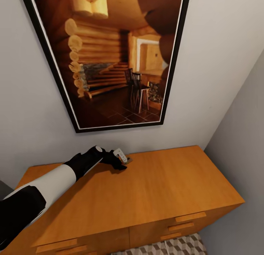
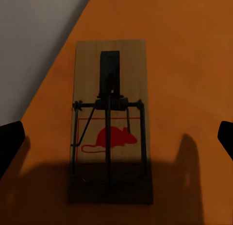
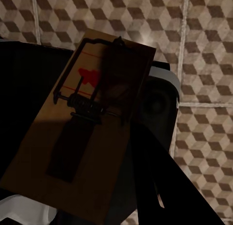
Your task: Take the four mousetraps from the cabinet in the bathroom and place them on the bathroom floor. Make sure all four end up on the same floor surface, and ensure that at least two of them are either under or directly next to the same bathroom sink.
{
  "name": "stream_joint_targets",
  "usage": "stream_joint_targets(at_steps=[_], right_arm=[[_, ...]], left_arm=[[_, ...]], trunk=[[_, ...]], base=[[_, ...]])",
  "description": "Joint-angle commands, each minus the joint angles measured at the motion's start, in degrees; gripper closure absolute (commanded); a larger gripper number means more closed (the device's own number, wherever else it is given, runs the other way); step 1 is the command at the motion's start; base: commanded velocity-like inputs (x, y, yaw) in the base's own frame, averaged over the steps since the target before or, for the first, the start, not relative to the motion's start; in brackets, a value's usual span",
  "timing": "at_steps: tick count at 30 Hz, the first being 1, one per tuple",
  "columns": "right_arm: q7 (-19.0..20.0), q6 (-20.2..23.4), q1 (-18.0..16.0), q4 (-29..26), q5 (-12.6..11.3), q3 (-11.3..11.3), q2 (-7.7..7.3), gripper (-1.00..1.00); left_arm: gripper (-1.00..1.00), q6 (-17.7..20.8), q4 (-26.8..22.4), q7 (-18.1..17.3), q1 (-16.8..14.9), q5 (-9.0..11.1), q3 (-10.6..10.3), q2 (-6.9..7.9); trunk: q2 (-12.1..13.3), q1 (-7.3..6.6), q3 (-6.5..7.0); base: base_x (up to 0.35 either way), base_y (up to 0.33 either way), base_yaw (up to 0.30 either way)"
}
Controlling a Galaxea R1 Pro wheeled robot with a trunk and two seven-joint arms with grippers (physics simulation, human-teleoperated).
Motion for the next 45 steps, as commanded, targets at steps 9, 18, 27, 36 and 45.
stream_joint_targets(at_steps=[9,18,27,36,45], right_arm=[[-0.1,-0.2,-0.1,0.1,-0.1,0.3,0.00,1.00],[-0.1,-0.2,-0.1,0.1,-0.1,0.3,0.13,1.00],[-0.1,-0.2,-0.1,0.1,-0.1,0.3,0.17,1.00],[-0.1,-0.2,-0.1,0.1,-0.1,0.3,0.14,1.00],[-0.1,-0.2,-0.1,0.0,-0.1,0.3,0.18,1.00]], left_arm=[[-1.00,0.5,-0.2,0.1,-0.1,0.6,-0.3,0.11],[-1.00,0.4,-0.2,0.0,-0.1,0.6,-0.3,0.35],[-1.00,-1.0,-0.1,-0.1,-0.1,0.8,-0.3,0.59],[-1.00,-2.9,0.0,-0.1,-0.1,0.9,-0.3,0.60],[-1.00,-3.0,0.7,-0.1,-0.1,0.9,-0.3,0.59]], trunk=[[-0.1,0.03,-0.55],[-0.1,0.03,-0.99],[-0.1,0.03,-1.44],[-0.1,0.03,-1.88],[-0.1,0.03,-2.32]], base=[[0.000,0.000,0.000],[0.000,0.000,0.000],[0.000,0.000,0.000],[0.000,0.000,0.000],[0.000,0.000,0.000]])
